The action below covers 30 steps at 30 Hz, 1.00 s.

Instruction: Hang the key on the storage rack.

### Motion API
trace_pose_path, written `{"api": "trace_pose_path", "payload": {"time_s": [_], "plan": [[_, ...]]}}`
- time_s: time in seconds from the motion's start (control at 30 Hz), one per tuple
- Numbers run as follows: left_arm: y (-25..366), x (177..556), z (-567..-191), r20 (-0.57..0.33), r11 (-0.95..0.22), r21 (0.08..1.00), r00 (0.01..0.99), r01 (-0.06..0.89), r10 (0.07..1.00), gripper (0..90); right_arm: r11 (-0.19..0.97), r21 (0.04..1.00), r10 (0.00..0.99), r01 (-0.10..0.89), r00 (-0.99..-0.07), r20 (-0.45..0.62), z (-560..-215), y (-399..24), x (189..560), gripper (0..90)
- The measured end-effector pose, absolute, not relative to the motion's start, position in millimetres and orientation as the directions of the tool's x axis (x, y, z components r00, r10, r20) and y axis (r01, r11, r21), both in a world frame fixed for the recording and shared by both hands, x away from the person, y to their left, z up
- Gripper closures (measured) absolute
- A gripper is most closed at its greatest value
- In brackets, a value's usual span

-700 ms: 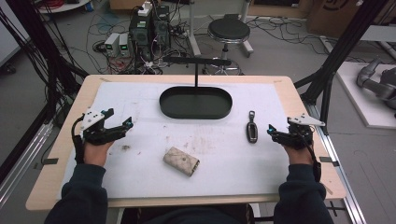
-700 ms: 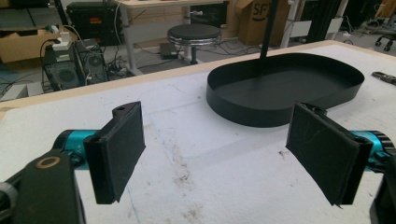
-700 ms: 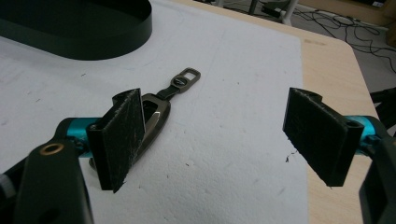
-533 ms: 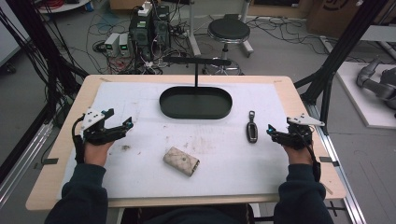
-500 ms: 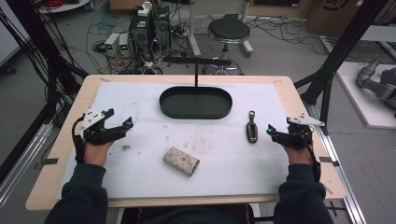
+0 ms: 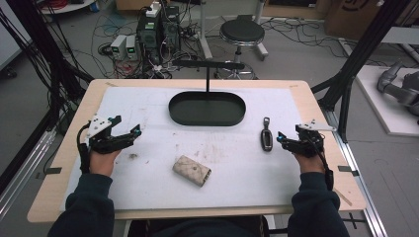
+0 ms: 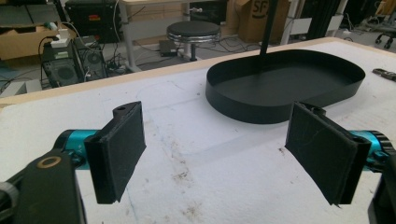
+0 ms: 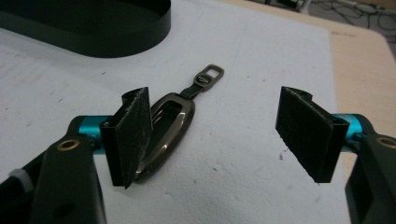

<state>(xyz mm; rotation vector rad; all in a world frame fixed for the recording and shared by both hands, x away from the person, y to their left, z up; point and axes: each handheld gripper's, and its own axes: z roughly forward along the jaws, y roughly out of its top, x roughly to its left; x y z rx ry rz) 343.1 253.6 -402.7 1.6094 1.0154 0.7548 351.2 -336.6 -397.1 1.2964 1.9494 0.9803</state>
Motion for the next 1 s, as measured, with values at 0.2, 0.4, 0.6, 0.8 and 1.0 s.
{"api": "trace_pose_path", "payload": {"time_s": [0.2,0.4,0.6,0.8,1.0], "plan": [[253,342,-404,-0.011,-0.113,0.962,0.447,0.249,0.894,20.1,0.28,0.767,0.918,0.577,-0.395,-0.037,-413,-322,364,37.9],[251,341,-407,-0.007,-0.122,0.959,0.451,0.255,0.892,20.5,0.262,0.738,0.927,0.622,-0.375,-0.014,-426,-309,378,26.5],[252,341,-409,-0.008,-0.126,0.955,0.448,0.269,0.894,21.0,0.28,0.693,0.923,0.665,-0.384,-0.005,-440,-293,392,22.0],[252,343,-411,-0.016,-0.124,0.951,0.45,0.282,0.893,21.6,0.358,0.651,0.893,0.669,-0.448,-0.03,-443,-290,400,33.5],[255,343,-411,-0.025,-0.113,0.952,0.439,0.286,0.898,21.6,0.409,0.625,0.868,0.666,-0.495,-0.04,-436,-304,398,49.2]]}}
